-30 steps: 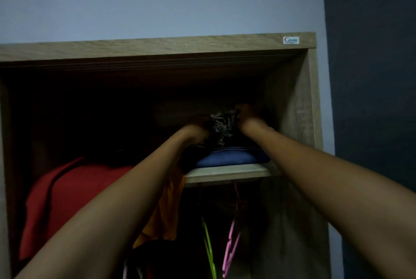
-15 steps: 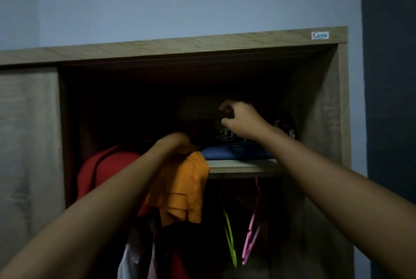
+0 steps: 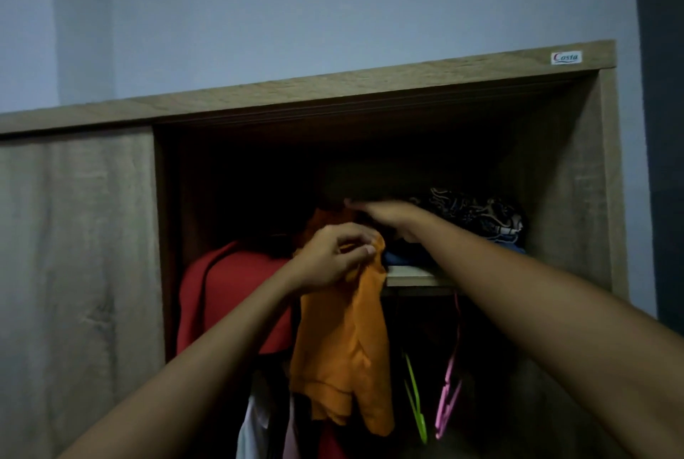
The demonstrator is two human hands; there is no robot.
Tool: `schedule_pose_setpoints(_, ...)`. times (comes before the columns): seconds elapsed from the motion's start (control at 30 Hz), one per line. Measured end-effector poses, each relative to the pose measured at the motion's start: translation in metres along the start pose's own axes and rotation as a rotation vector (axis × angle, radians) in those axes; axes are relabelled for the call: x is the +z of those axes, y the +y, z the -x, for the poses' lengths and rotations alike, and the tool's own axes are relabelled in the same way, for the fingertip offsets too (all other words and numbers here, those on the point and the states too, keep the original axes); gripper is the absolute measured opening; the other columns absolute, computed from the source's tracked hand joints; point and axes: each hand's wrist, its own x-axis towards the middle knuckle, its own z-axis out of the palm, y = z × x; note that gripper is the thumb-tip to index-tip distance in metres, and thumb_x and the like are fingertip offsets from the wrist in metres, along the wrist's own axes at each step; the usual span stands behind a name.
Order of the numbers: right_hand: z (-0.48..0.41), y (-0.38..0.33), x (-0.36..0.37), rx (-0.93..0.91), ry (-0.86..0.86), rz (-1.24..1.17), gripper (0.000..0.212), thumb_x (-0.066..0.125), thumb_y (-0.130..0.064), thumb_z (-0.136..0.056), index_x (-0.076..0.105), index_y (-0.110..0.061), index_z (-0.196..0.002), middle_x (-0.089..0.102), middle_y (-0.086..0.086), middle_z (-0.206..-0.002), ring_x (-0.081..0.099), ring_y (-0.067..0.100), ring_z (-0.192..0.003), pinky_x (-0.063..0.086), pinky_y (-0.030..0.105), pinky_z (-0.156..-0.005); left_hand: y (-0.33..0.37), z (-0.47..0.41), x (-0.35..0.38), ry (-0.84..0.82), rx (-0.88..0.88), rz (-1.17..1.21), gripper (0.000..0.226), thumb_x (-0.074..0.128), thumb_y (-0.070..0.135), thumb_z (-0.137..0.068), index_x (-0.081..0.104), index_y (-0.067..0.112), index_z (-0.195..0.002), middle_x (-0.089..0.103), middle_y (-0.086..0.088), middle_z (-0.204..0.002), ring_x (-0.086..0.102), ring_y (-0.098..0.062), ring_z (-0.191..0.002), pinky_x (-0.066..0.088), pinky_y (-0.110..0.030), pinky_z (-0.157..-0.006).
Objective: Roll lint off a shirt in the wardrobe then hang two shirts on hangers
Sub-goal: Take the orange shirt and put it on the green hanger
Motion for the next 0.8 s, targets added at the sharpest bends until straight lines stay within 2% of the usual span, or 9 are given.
schedule_pose_setpoints(0.07, -0.001, -0.004, 0.007, -0.026, -0.057, 0.124, 0.045, 0.063, -0.040, -0.091, 0.060, -0.014, -0.128, 0.060, 0.004, -0.126, 0.058, 0.016, -0.104, 0.045, 0.026, -0.079, 0.005, 0.008, 0.001, -0.039, 0.018, 0.004, 0.013, 0.064, 0.023, -0.093, 0.073, 0.018, -0.102, 0.065, 0.005, -0.124, 0.058, -0.003, -0.119, 0.047, -0.030, -0.103)
schedule_pose_setpoints(0.17, -0.004, -0.003, 0.017, -0.060, 0.042, 0.342, 0.031, 0.066, -0.017, -0.089, 0.063, -0.004, -0.117, 0.066, 0.012, -0.113, 0.062, 0.019, -0.090, 0.046, 0.025, -0.068, 0.014, 0.017, -0.002, -0.101, 0.023, 0.044, 0.018, 0.064, 0.025, -0.094, 0.074, 0.014, -0.103, 0.062, 0.009, -0.126, 0.055, 0.000, -0.121, 0.048, -0.032, -0.101)
schedule_pose_setpoints(0.23, -0.003, -0.003, 0.020, -0.058, 0.064, 0.347, 0.021, 0.064, -0.013, -0.089, 0.061, -0.009, -0.109, 0.062, 0.008, -0.092, 0.056, 0.013, -0.073, 0.043, 0.020, -0.055, 0.017, 0.023, -0.007, -0.138, 0.037, 0.026, 0.017, 0.065, 0.028, -0.093, 0.074, 0.018, -0.102, 0.062, 0.013, -0.126, 0.054, 0.000, -0.121, 0.050, -0.038, -0.099)
schedule_pose_setpoints(0.3, -0.002, -0.003, 0.021, -0.059, 0.067, 0.346, 0.013, 0.060, -0.015, -0.092, 0.063, -0.011, -0.104, 0.060, 0.007, -0.089, 0.052, 0.012, -0.069, 0.038, 0.018, -0.046, 0.015, 0.028, -0.015, -0.102, -0.003, 0.081, 0.013, 0.067, 0.027, -0.091, 0.075, 0.019, -0.098, 0.066, 0.010, -0.121, 0.058, -0.002, -0.118, 0.051, -0.040, -0.099)
schedule_pose_setpoints(0.43, -0.002, -0.003, 0.021, -0.099, 0.205, 0.245, 0.035, 0.055, -0.024, -0.093, 0.065, -0.002, -0.118, 0.065, 0.016, -0.115, 0.060, 0.025, -0.094, 0.041, 0.024, -0.057, -0.004, 0.023, -0.045, 0.240, -0.157, 0.095, 0.011, 0.066, 0.019, -0.091, 0.072, 0.016, -0.100, 0.071, 0.001, -0.105, 0.066, -0.012, -0.103, 0.053, -0.043, -0.095)
schedule_pose_setpoints(0.5, -0.001, -0.001, 0.019, -0.127, 0.320, 0.198, 0.040, 0.057, -0.029, -0.091, 0.065, -0.001, -0.118, 0.066, 0.018, -0.115, 0.063, 0.031, -0.102, 0.041, 0.024, -0.067, -0.020, 0.020, -0.059, 0.340, -0.255, -0.010, 0.022, 0.065, 0.011, -0.090, 0.067, 0.015, -0.111, 0.068, -0.002, -0.111, 0.064, -0.016, -0.107, 0.052, -0.041, -0.097)
schedule_pose_setpoints(0.57, 0.008, 0.000, 0.015, -0.202, 0.411, 0.057, 0.032, 0.059, -0.028, -0.089, 0.069, -0.002, -0.104, 0.068, 0.014, -0.099, 0.064, 0.027, -0.088, 0.041, 0.025, -0.063, -0.033, 0.021, -0.066, 0.327, -0.348, -0.108, 0.044, 0.068, 0.014, -0.087, 0.055, 0.017, -0.129, 0.060, -0.004, -0.127, 0.058, -0.021, -0.119, 0.049, -0.032, -0.098)
schedule_pose_setpoints(0.67, 0.029, 0.007, 0.010, -0.331, 0.471, -0.063, 0.021, 0.061, -0.024, -0.086, 0.068, -0.004, -0.084, 0.063, 0.005, -0.074, 0.060, 0.020, -0.071, 0.043, 0.027, -0.058, -0.034, 0.024, -0.066, 0.248, -0.350, -0.162, 0.076, 0.075, 0.043, -0.081, 0.040, 0.021, -0.144, 0.047, -0.005, -0.142, 0.048, -0.021, -0.129, 0.042, -0.032, -0.103)
schedule_pose_setpoints(0.8, 0.063, 0.023, 0.011, -0.500, 0.456, -0.007, 0.011, 0.061, -0.020, -0.086, 0.071, -0.019, -0.091, 0.072, -0.005, -0.086, 0.067, 0.009, -0.078, 0.053, 0.025, -0.067, -0.005, 0.026, -0.062, 0.224, -0.208, -0.086, 0.069, 0.070, 0.064, -0.074, 0.053, 0.033, -0.133, 0.055, 0.006, -0.129, 0.054, -0.009, -0.117, 0.047, -0.028, -0.096)
